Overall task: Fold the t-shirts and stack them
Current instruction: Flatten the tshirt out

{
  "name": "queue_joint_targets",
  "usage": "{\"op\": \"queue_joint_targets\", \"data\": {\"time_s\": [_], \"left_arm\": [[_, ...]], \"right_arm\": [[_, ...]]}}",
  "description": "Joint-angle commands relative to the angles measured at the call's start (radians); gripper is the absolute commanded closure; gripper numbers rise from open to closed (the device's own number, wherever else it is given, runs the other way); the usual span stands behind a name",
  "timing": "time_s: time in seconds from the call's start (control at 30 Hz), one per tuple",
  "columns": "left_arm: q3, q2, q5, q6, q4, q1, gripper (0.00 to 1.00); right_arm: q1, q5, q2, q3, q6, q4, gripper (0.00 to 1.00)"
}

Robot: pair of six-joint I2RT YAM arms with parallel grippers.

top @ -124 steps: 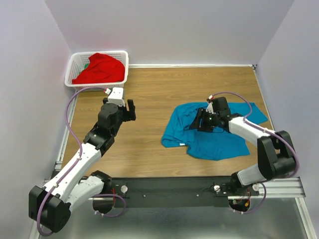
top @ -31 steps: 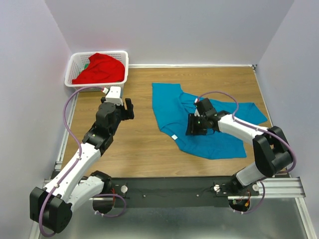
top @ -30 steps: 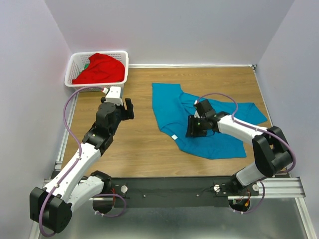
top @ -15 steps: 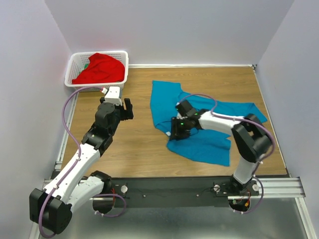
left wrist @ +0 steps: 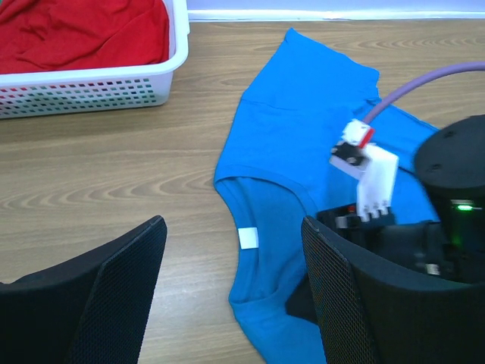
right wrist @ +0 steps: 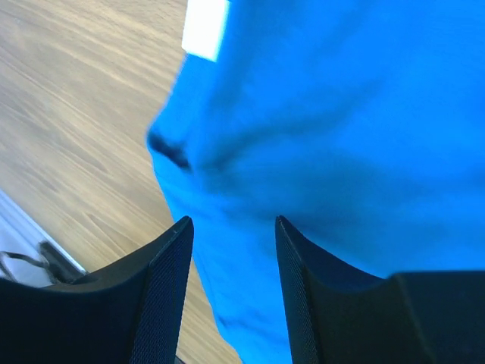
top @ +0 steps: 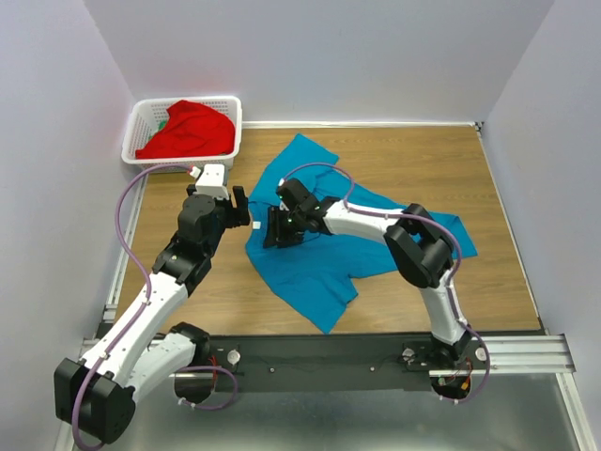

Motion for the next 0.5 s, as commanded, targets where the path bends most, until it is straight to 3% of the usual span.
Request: {"op": "queue_joint_targets", "data": {"time_s": [0.0, 0.1, 0.23, 0.47], "left_arm": [[-0.002, -0.01, 0.027, -0.011, 0.014, 0.005, 0.2], [0.001, 0.024, 0.087, -0.049, 0.005, 0.006, 0.2], [0.01, 0.074, 0.231, -0.097, -0.02, 0.002, 0.2], [0.01, 0.13, 0.246, -0.08, -0.046, 0.0, 0.2]], "right_arm": [[-0.033, 0.125, -0.172, -0.108, -0.074, -0.046, 0.45], [-0.112, 0.194, -0.344, -0.267, -0.112, -0.079, 0.45], [-0.365, 0.196, -0.592, -0.467, -0.152, -0.109, 0.46], [-0.795, 0.099, -0.676, -0.599, -0.185, -0.109, 0.5]]}}
